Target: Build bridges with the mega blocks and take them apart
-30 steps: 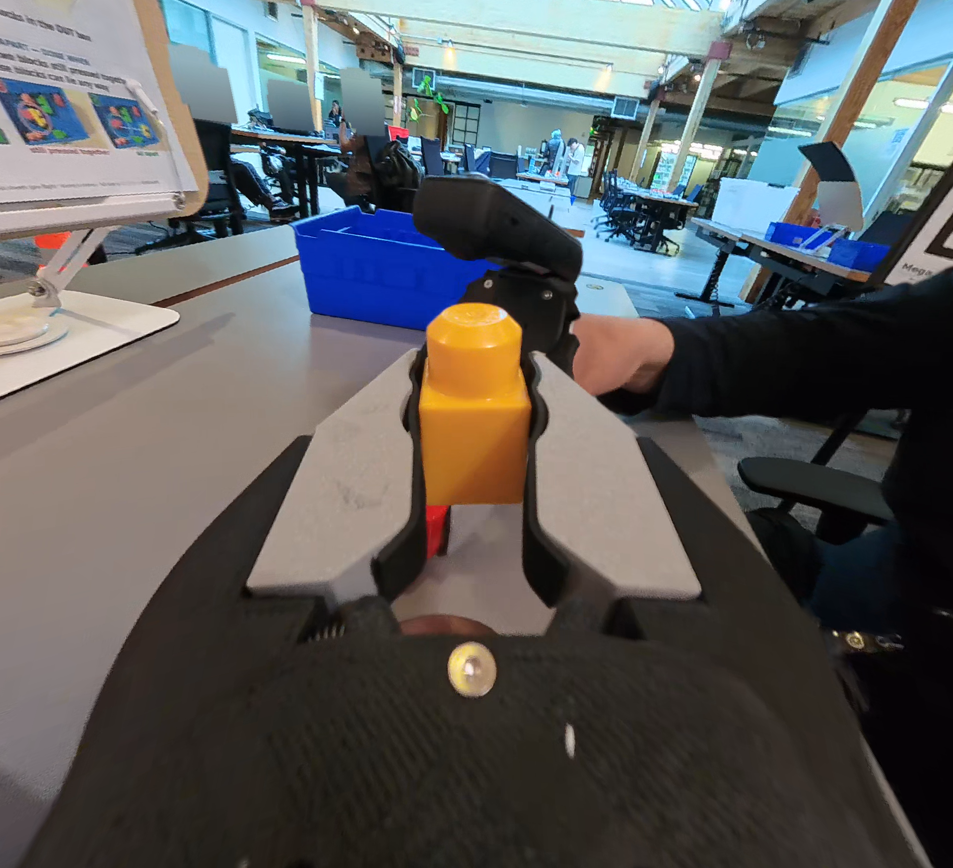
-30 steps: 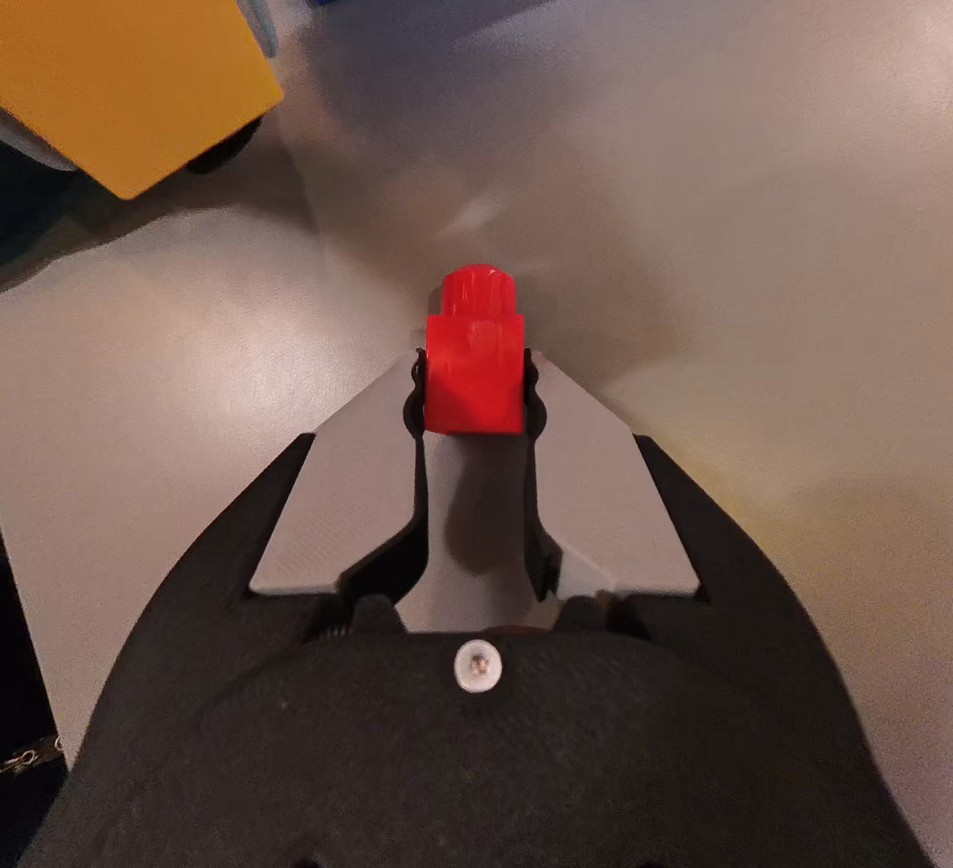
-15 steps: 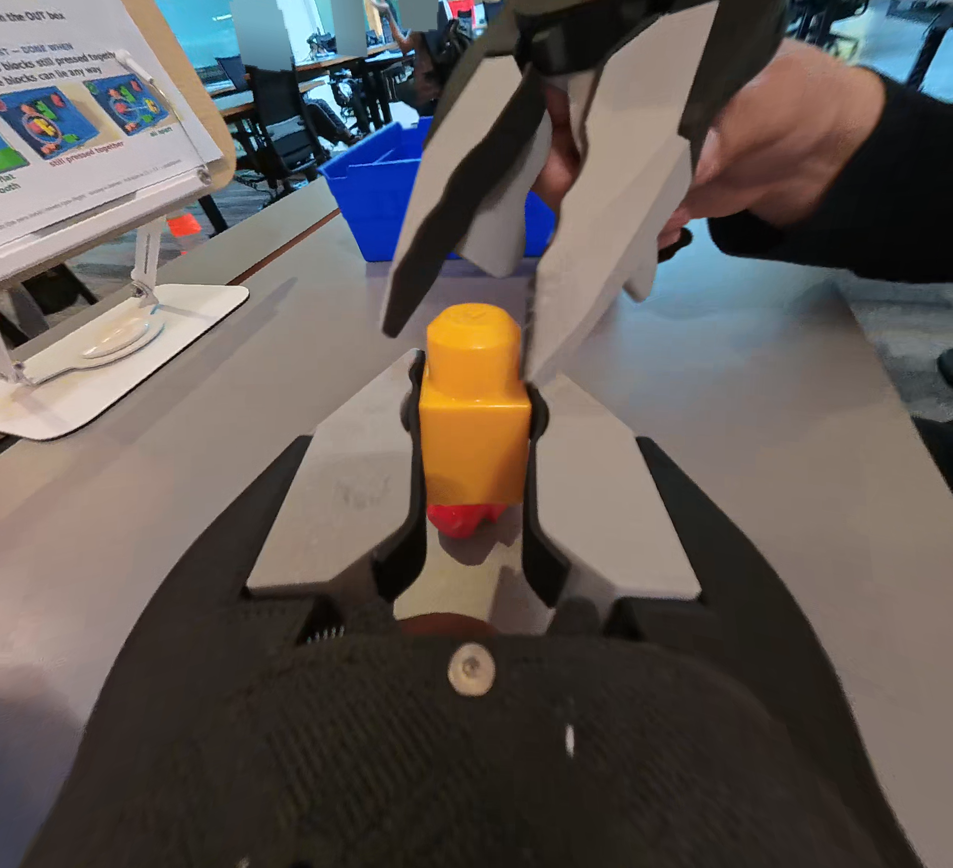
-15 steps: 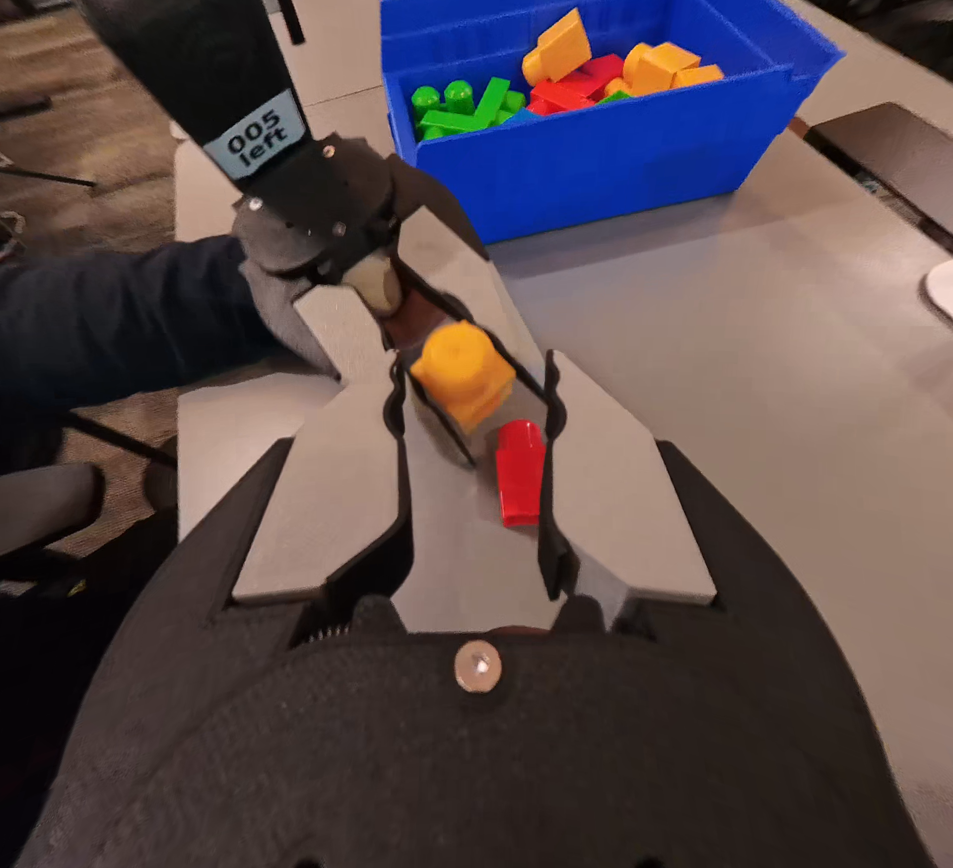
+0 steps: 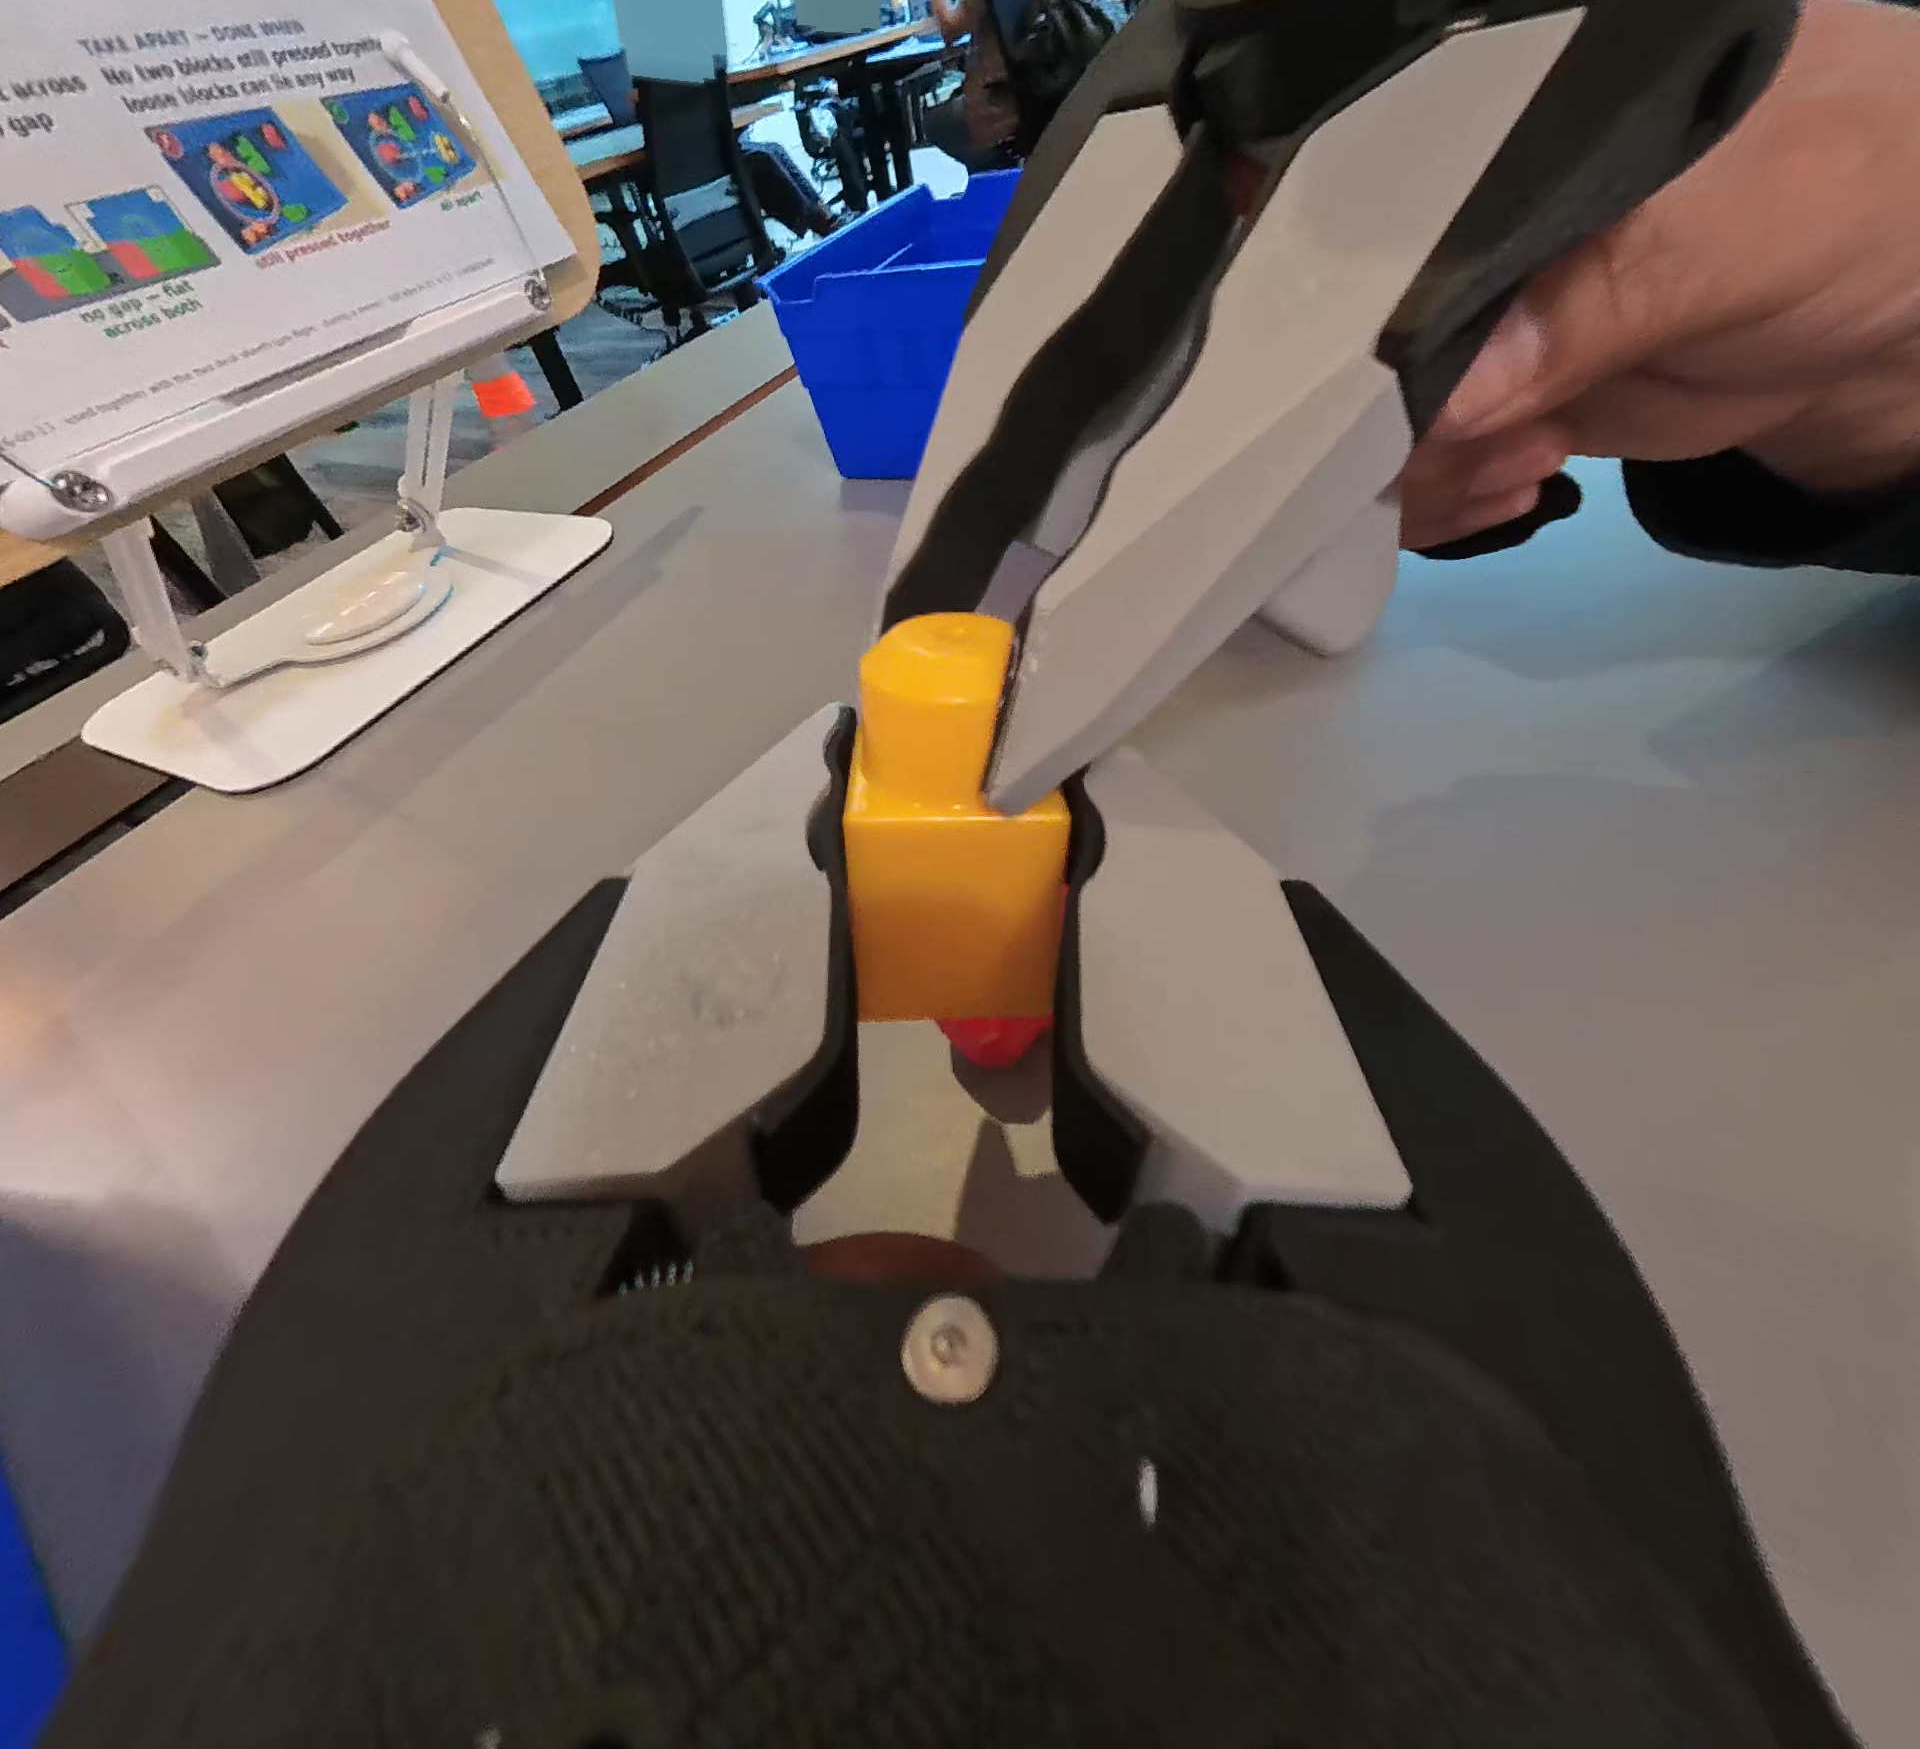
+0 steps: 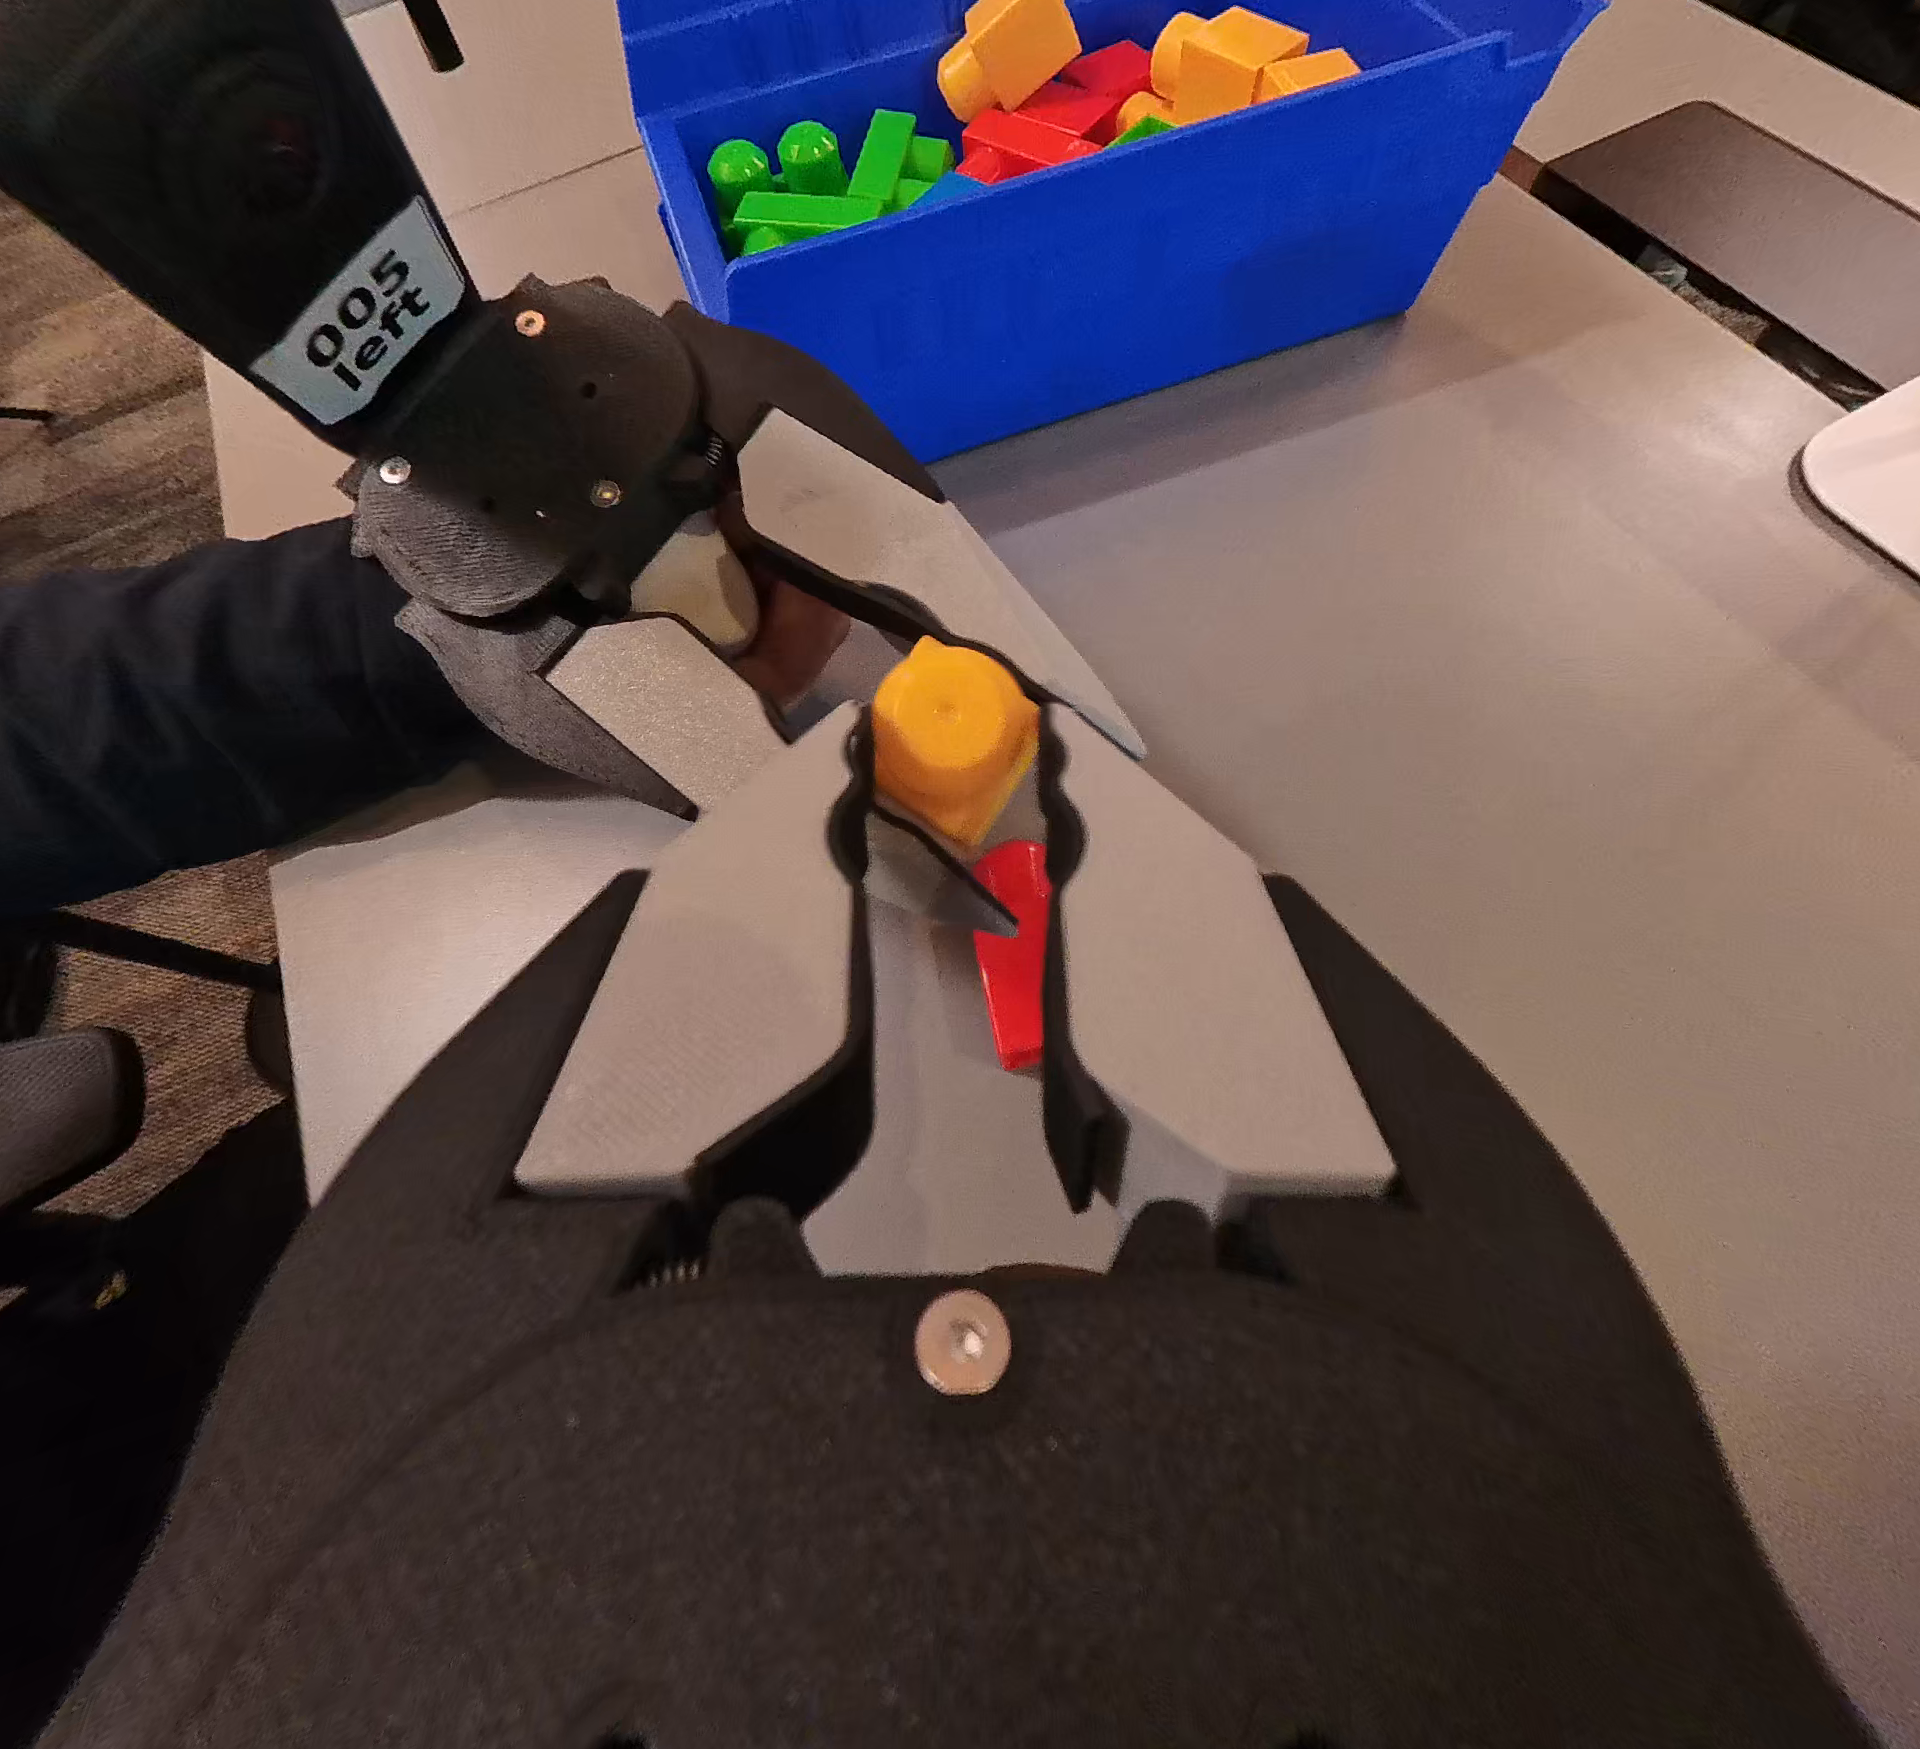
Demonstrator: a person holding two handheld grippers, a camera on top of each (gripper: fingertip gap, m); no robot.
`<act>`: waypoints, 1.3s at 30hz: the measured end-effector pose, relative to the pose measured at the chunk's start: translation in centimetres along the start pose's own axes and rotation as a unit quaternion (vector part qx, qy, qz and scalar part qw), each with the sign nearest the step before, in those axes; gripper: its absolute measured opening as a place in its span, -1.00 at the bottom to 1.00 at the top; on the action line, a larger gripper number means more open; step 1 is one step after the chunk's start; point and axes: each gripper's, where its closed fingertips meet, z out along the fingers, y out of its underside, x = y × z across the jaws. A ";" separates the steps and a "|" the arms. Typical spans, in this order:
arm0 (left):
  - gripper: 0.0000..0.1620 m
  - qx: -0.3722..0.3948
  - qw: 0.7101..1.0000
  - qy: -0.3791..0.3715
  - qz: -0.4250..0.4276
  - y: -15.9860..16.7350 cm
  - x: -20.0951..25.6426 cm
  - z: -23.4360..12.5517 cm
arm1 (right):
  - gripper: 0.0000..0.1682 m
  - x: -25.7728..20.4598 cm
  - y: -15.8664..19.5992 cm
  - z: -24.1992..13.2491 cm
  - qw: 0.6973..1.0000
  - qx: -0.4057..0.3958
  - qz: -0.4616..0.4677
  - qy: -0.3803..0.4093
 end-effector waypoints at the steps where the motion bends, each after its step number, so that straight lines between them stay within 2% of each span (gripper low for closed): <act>1: -0.55 -0.003 1.000 -0.004 -0.002 0.1 -0.1 0.1 | -0.69 0.0 0.0 0.1 1.000 0.003 0.003 0.000; 6: -0.55 -0.032 0.999 -0.025 0.009 1.2 -0.5 0.6 | -0.69 0.7 0.5 0.8 1.000 0.006 0.017 0.011; 12: -0.55 -0.021 1.000 -0.021 -0.007 0.9 -0.5 0.8 | -0.70 0.8 0.6 0.7 0.999 0.016 0.037 -0.009; 13: -0.52 -0.021 1.000 -0.018 -0.010 1.0 -0.4 0.8 | -0.70 0.8 0.7 0.7 0.999 0.017 0.046 -0.020; 15: -0.36 -0.029 0.999 -0.024 -0.013 1.3 -0.7 0.9 | -0.70 0.5 0.7 0.6 0.997 0.022 0.065 -0.044; 20: -0.32 -0.036 0.999 -0.025 -0.004 1.4 -0.6 1.1 | -0.70 0.1 0.1 0.3 0.995 0.035 0.073 -0.058; 24: -0.43 -0.037 0.999 -0.025 0.010 1.4 -0.3 1.1 | -0.70 -0.1 -0.4 0.3 0.997 0.026 0.055 -0.048; 26: -0.41 -0.036 0.999 -0.022 0.009 1.4 -0.3 1.1 | -0.69 -0.3 -0.4 0.4 0.998 0.021 0.048 -0.043; 29: -0.24 -0.045 0.999 -0.027 0.009 1.6 -0.3 1.3 | -0.69 -0.9 -0.6 0.7 0.997 0.018 0.046 -0.051; 35: -0.30 -0.045 0.998 -0.031 0.006 1.6 -0.4 1.4 | -0.70 -0.9 -0.6 0.8 0.999 0.008 0.024 -0.025; 39: -0.31 -0.045 0.998 -0.036 0.006 1.6 -0.5 1.3 | -0.70 -0.2 -0.6 0.5 1.000 -0.011 -0.014 0.022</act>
